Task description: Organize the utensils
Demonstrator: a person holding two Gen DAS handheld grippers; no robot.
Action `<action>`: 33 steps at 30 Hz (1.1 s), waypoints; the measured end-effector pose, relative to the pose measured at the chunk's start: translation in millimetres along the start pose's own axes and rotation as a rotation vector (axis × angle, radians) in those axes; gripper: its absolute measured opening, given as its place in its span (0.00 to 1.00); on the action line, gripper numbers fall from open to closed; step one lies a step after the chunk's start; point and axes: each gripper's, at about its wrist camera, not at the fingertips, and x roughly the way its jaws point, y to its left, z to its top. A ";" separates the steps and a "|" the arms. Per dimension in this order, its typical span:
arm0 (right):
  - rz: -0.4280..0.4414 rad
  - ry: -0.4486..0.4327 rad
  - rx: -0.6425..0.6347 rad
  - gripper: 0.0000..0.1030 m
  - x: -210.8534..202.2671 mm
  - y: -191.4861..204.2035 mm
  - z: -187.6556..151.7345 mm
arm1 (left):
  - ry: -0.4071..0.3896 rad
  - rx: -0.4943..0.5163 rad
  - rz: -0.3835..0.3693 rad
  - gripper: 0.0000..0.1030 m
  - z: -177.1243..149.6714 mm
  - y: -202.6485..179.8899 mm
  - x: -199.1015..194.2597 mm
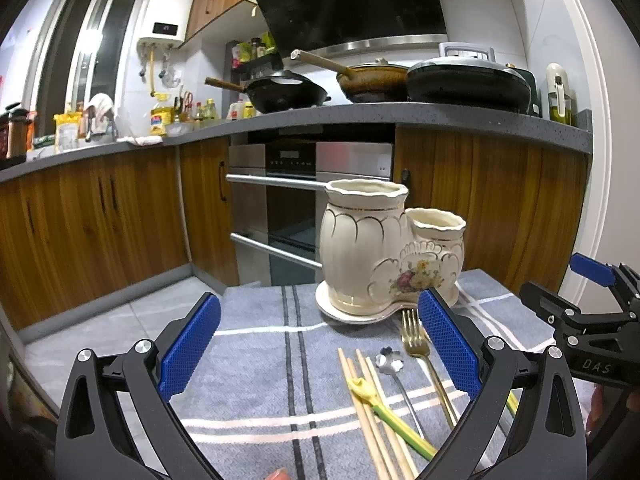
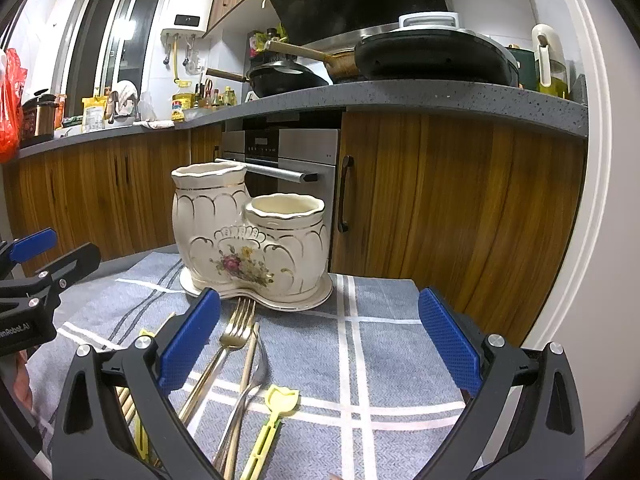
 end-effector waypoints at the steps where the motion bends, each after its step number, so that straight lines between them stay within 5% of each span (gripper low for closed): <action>1: -0.003 0.006 -0.004 0.95 1.0 -0.2 0.6 | 0.001 -0.001 0.000 0.95 -4.4 3.7 3.2; 9: 0.017 0.111 0.033 0.95 9.5 -18.3 -2.4 | 0.028 -0.011 -0.039 0.95 -2.0 4.6 4.1; 26: 0.122 0.257 0.018 0.95 13.7 -28.2 -22.3 | 0.365 0.077 -0.098 0.92 -31.3 5.2 20.9; 33: 0.297 0.306 -0.055 0.77 13.6 7.8 -26.2 | 0.388 0.016 -0.074 0.91 -27.8 23.6 30.8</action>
